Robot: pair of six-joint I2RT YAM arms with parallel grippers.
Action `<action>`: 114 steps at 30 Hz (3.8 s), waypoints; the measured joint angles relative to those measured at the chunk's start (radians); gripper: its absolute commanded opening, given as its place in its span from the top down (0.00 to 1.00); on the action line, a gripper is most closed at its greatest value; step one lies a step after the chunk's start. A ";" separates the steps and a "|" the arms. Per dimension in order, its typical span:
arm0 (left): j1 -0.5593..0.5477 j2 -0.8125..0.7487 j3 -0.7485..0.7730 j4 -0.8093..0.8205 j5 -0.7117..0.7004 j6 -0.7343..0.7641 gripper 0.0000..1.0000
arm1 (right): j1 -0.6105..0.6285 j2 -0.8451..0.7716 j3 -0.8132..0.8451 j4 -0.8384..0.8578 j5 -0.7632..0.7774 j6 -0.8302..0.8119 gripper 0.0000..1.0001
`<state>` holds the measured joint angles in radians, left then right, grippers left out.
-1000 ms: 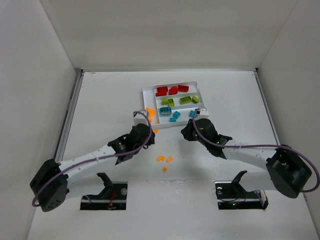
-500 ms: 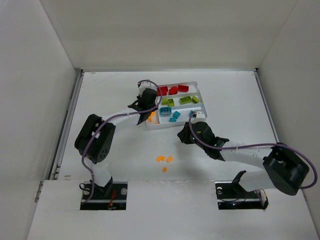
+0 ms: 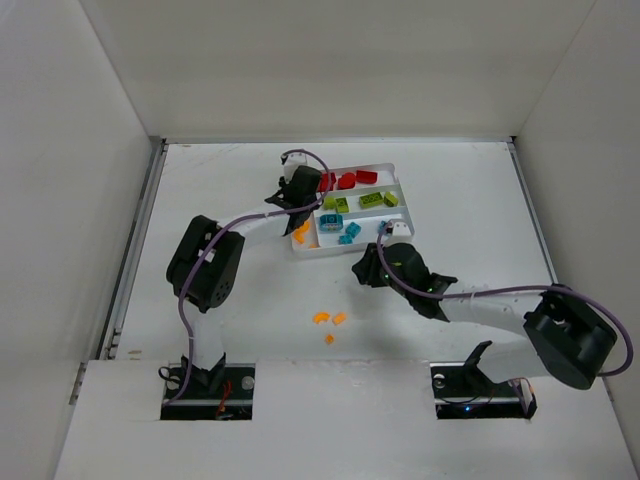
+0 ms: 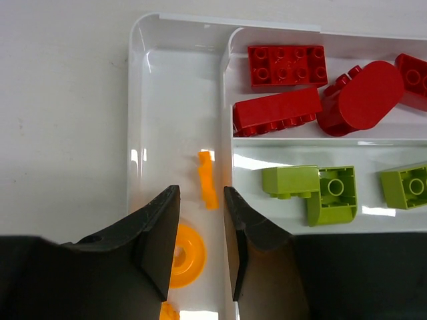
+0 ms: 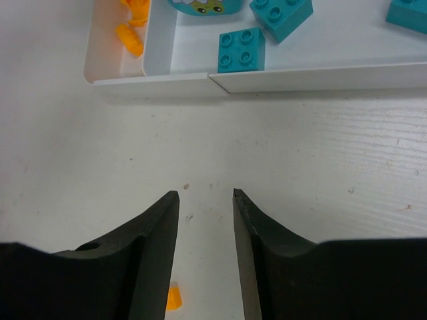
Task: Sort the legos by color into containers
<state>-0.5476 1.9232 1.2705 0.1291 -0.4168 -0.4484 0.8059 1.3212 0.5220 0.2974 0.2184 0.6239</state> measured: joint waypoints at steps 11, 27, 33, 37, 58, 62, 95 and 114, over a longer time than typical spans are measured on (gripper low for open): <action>-0.009 -0.089 -0.085 -0.004 -0.007 -0.004 0.73 | 0.006 0.013 0.000 -0.003 0.010 -0.027 0.69; -0.327 -0.744 -0.758 0.005 0.040 -0.130 0.67 | 0.316 -0.008 0.063 -0.237 0.046 -0.068 0.34; -0.367 -0.882 -0.842 -0.037 0.037 -0.183 0.64 | 0.373 0.070 0.121 -0.344 0.094 -0.073 0.34; -0.353 -0.968 -0.882 -0.059 0.035 -0.201 0.62 | 0.394 0.133 0.173 -0.388 0.117 -0.077 0.35; -0.529 -1.043 -0.964 -0.090 0.103 -0.225 0.48 | 0.404 0.175 0.227 -0.470 0.179 -0.043 0.67; -0.592 -0.974 -0.959 -0.051 0.103 -0.212 0.51 | 0.357 0.027 0.168 -0.438 0.178 -0.040 0.66; -0.655 -0.738 -0.846 -0.044 -0.061 -0.142 0.88 | 0.124 -0.081 0.137 -0.249 0.063 -0.087 0.65; -0.268 -1.173 -0.967 -0.058 -0.021 -0.251 0.86 | -0.007 0.576 0.719 -0.178 -0.093 -0.134 0.52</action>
<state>-0.8158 0.7498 0.3031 0.0715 -0.4374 -0.6998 0.7990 1.8977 1.2407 0.1192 0.1249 0.4896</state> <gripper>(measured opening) 0.181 0.434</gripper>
